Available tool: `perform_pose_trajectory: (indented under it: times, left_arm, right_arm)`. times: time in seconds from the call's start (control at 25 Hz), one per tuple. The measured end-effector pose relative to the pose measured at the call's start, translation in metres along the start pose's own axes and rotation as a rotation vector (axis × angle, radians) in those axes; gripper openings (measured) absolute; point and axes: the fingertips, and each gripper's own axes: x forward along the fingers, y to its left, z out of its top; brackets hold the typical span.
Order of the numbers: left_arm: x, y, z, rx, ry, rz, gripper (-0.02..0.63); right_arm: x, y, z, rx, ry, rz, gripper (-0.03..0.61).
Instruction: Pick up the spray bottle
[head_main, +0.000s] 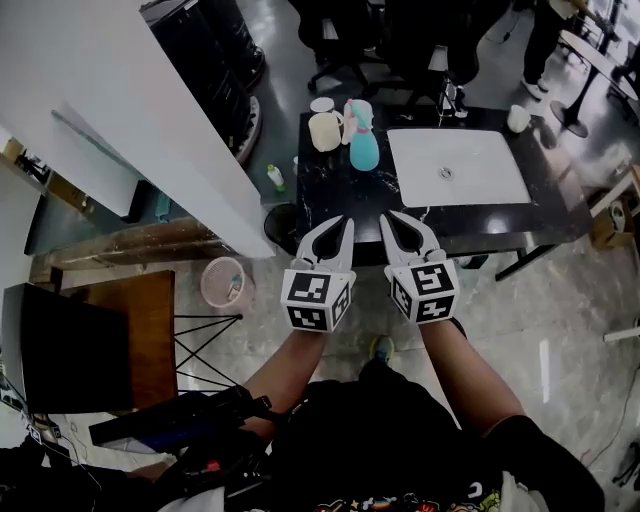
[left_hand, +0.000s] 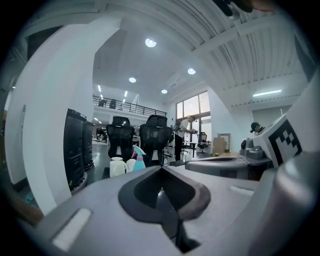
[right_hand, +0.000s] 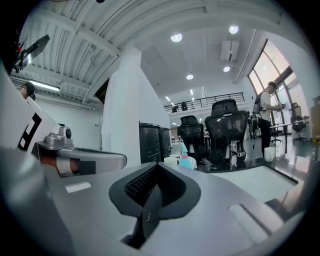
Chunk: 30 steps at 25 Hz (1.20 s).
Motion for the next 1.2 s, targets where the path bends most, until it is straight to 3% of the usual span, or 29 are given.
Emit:
perform_pose_trajectory:
  times: [0.36, 0.56, 1.2]
  left_arm:
    - [0.056, 0.043, 0.000, -0.036, 0.042, 0.029, 0.000]
    - [0.083, 0.076, -0.005, -0.046, 0.052, 0.002, 0.000]
    - [0.167, 0.142, -0.014, -0.048, 0.102, -0.084, 0.000]
  right_arm:
    - [0.075, -0.025, 0.001, 0.018, 0.028, 0.030, 0.028]
    - [0.123, -0.036, -0.002, 0.003, 0.024, -0.008, 0.034]
    - [0.242, -0.103, -0.016, 0.016, 0.022, -0.154, 0.204]
